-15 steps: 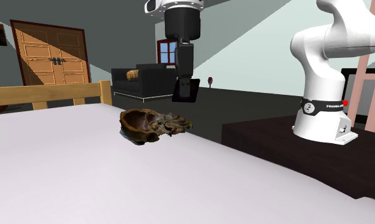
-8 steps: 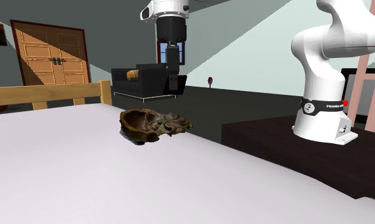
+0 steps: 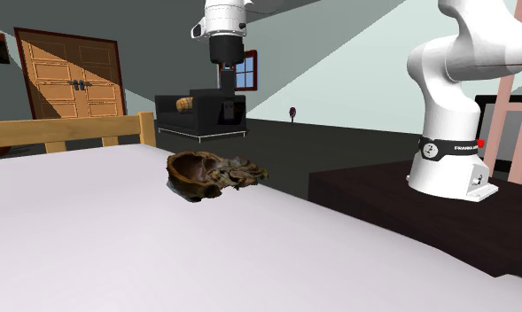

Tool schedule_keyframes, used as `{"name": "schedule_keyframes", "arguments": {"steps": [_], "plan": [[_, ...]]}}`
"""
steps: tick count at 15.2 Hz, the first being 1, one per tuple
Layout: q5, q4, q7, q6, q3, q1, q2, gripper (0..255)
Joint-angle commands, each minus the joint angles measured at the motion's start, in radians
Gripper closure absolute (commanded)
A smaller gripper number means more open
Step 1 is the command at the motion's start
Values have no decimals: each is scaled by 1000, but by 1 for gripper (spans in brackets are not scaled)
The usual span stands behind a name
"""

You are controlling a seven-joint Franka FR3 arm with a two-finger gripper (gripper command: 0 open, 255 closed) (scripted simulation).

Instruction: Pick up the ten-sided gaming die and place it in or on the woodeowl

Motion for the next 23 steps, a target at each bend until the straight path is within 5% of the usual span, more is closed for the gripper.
{"name": "schedule_keyframes", "arguments": {"steps": [1,3,23], "plan": [[11,33,-55,-10,-19,-28,25,255],[28,81,-127,-25,-44,-68,60,255],[85,21,-164,151,-25,-84,183,255]]}}
